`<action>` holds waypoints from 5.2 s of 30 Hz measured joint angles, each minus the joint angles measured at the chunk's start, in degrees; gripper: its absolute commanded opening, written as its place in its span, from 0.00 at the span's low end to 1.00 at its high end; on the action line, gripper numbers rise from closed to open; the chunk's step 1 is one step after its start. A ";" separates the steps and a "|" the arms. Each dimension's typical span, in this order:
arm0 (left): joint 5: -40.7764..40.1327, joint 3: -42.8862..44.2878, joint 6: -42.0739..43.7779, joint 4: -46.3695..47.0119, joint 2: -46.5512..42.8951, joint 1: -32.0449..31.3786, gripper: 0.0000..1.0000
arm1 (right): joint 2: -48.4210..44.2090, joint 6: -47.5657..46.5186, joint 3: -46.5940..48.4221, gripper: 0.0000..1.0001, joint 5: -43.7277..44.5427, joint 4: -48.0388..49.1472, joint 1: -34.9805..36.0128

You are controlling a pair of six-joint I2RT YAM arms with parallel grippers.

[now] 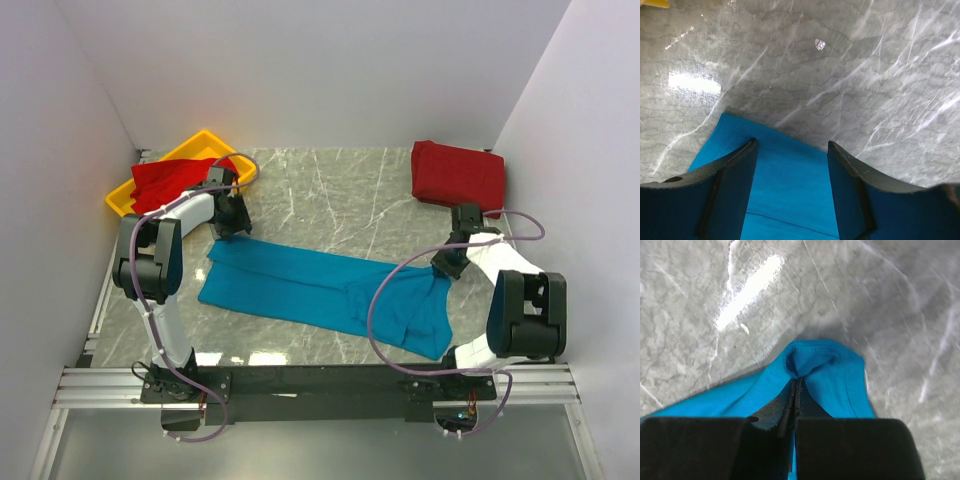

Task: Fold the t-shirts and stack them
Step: Fold the tshirt

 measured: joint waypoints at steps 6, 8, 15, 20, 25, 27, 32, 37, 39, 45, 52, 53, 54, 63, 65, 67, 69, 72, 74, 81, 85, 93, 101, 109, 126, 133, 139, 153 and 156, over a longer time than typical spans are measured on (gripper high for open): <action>0.00 -0.07 -0.24 0.15 0.02 0.04 0.64 | -2.95 1.14 0.00 0.00 0.57 -2.38 0.00; -0.02 -0.07 -0.33 0.15 0.02 0.07 0.64 | -3.72 1.53 0.00 0.00 0.63 -3.13 0.00; 0.02 -0.07 -0.39 0.22 0.07 0.17 0.64 | -6.43 2.23 0.00 0.00 1.01 -5.44 0.00; 0.07 -0.07 -0.39 0.26 0.09 0.22 0.64 | -6.86 2.80 -0.44 0.00 1.22 -6.03 0.00; 0.07 -0.07 -0.37 0.31 0.11 0.22 0.64 | -5.86 2.86 -0.70 0.00 2.12 -6.21 0.00; 0.02 -0.07 -0.37 0.33 0.11 0.22 0.65 | -4.33 2.84 -0.52 0.00 2.67 -6.32 0.00; 0.15 -0.09 -0.13 0.85 0.11 0.22 0.67 | 0.94 2.47 2.36 0.00 3.65 -6.56 0.00; 0.39 -0.17 0.11 1.53 0.11 0.11 0.68 | 6.73 1.77 6.47 0.00 4.83 -6.49 0.00; 0.39 -0.17 0.13 1.73 0.11 0.00 0.69 | 8.66 1.57 7.67 0.00 5.51 -6.47 0.00; 1.27 2.27 0.13 1.62 1.84 -0.11 0.69 | 13.53 1.27 13.07 0.00 6.91 -6.56 0.00; 3.02 10.86 0.57 0.90 7.48 -0.44 0.72 | 20.15 0.26 23.43 0.00 9.29 -7.52 0.00; 3.17 12.02 0.70 0.79 8.11 -0.50 0.73 | 20.68 0.02 24.98 0.03 9.66 -7.58 -0.02; 3.19 13.05 0.79 0.59 8.59 -0.52 0.74 | 20.96 -0.15 26.27 0.08 9.97 -7.80 -0.02; 4.13 15.80 1.14 -0.15 8.98 -0.96 0.78 | 19.96 -1.73 30.16 0.50 12.00 -8.66 -0.15; 4.52 15.80 1.14 -0.52 8.57 -1.22 0.78 | 17.22 -1.73 26.95 0.52 11.56 -8.44 -0.15; 4.90 15.80 1.14 -1.01 7.63 -1.60 0.78 | 14.40 -1.64 24.57 0.53 10.95 -8.44 -0.15; 5.35 15.78 1.14 -1.20 6.23 -2.08 0.78 | 10.49 -1.57 21.84 0.53 10.32 -8.35 -0.02; 6.34 15.43 1.16 -0.87 3.30 -2.97 0.78 | 3.13 -1.14 17.62 0.52 8.68 -8.13 0.98; 6.86 14.12 1.18 -0.20 1.11 -3.67 0.77 | -1.51 -0.81 15.30 0.50 6.91 -7.98 2.84; 8.13 8.35 1.40 1.40 -1.81 -6.21 0.76 | -6.23 1.60 12.09 0.44 1.01 -5.86 20.02; 8.17 5.11 1.40 1.16 -1.81 -6.71 0.76 | -3.41 2.91 12.00 0.41 -1.18 -4.13 28.65; 8.04 2.43 1.38 1.27 -2.29 -6.71 0.76 | 10.40 3.28 14.32 0.36 -0.74 -4.15 36.02; 8.04 0.46 1.33 1.46 -3.52 -6.71 0.76 | 11.93 3.34 14.69 0.36 2.19 -5.95 37.64; 8.07 0.42 1.33 1.49 -3.52 -6.71 0.76 | 11.93 4.09 14.69 0.35 5.77 -7.41 37.90; 8.07 0.35 1.14 1.49 -3.52 -6.71 0.76 | 14.88 4.39 14.56 0.29 6.73 -7.50 37.90; 8.07 0.33 1.14 1.51 -3.54 -6.71 0.76 | 14.88 4.28 14.56 0.04 6.84 -7.52 37.90; 8.07 0.31 1.14 1.51 -3.63 -6.69 0.76 | 14.84 4.59 14.58 0.00 6.84 -7.63 37.90; 8.07 -0.42 1.14 1.46 -3.63 -6.69 0.76 | 13.09 5.49 14.58 0.00 4.50 -8.28 37.90; 8.07 -0.50 1.14 1.51 -3.63 -6.71 0.76 | 12.87 5.66 14.58 0.00 4.02 -8.24 37.90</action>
